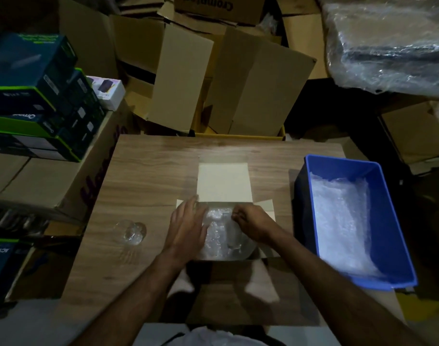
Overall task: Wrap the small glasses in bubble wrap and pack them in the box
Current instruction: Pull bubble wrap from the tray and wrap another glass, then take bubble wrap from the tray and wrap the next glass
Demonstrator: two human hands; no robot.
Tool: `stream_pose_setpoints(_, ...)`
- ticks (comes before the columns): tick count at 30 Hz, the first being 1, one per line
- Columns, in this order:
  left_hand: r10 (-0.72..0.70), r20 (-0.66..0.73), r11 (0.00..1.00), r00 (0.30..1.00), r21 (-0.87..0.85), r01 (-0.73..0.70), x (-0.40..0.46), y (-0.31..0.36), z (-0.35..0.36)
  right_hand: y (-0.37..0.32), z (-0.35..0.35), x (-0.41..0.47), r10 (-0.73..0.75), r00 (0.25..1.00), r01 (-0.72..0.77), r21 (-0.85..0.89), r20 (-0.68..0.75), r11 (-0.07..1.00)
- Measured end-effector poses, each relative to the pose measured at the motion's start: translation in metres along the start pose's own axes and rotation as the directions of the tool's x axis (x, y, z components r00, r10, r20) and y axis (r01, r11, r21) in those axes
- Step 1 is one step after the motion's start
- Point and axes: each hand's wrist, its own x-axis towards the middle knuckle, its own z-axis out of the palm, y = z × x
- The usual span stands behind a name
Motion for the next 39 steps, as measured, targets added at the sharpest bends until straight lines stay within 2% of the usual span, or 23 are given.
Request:
stream_pose_setpoints(3,-0.026,0.150,0.980,0.988,0.198,-0.004,0.008,-0.008,0.014,0.004,0.018,0.007,0.046,0.999,-0.047,-0.153,-0.012,0.987)
stream_pose_setpoints(5,-0.022,0.189,0.974,0.982,0.226,-0.022,0.007,-0.012,0.023,0.006,0.028,0.008,0.065,0.998,-0.069,-0.231,-0.023,0.971)
stream_pose_setpoints(9,-0.028,0.191,0.972,0.981,0.233,-0.018,0.004,-0.014,0.026,0.006,0.043,0.006,0.027,0.996,-0.059,-0.370,-0.090,0.927)
stream_pose_setpoints(14,-0.012,0.187,0.967,0.982,0.253,-0.036,0.002,-0.017,0.025,0.015,0.060,-0.005,-0.061,0.987,-0.016,-0.465,-0.150,0.885)
stream_pose_setpoints(18,-0.023,0.181,0.963,0.983,0.267,-0.026,0.000,-0.014,0.021,0.016,0.058,-0.025,-0.163,0.962,0.038,-0.484,-0.218,0.874)
stream_pose_setpoints(21,0.017,0.113,0.976,0.993,0.215,-0.041,-0.002,-0.002,0.017,0.015,0.041,-0.050,-0.209,0.911,0.041,-0.425,-0.357,0.904)
stream_pose_setpoints(24,0.085,0.040,0.992,0.996,0.089,-0.088,0.001,0.022,0.018,0.020,0.019,-0.073,-0.170,0.885,0.000,-0.367,-0.433,0.930)
stream_pose_setpoints(27,0.119,0.010,0.992,0.993,-0.029,-0.119,0.015,0.062,0.019,0.034,-0.004,-0.098,-0.157,0.827,-0.054,-0.353,-0.541,0.934)
stream_pose_setpoints(30,0.172,-0.030,0.983,0.985,-0.053,-0.174,0.031,0.108,0.023,0.060,-0.029,-0.125,-0.076,0.771,-0.160,-0.309,-0.632,0.938)
stream_pose_setpoints(34,0.309,-0.094,0.947,0.946,-0.065,-0.316,0.043,0.166,0.033,0.114,-0.052,-0.157,0.051,0.720,-0.279,-0.222,-0.692,0.934)
stream_pose_setpoints(36,0.352,-0.079,0.932,0.933,-0.058,-0.357,0.048,0.195,0.039,0.139,-0.065,-0.169,0.139,0.749,-0.345,-0.203,-0.647,0.916)
stream_pose_setpoints(39,0.349,-0.012,0.933,0.937,-0.083,-0.349,0.057,0.229,0.053,0.172,-0.082,-0.177,0.325,0.864,-0.423,-0.208,-0.384,0.882)
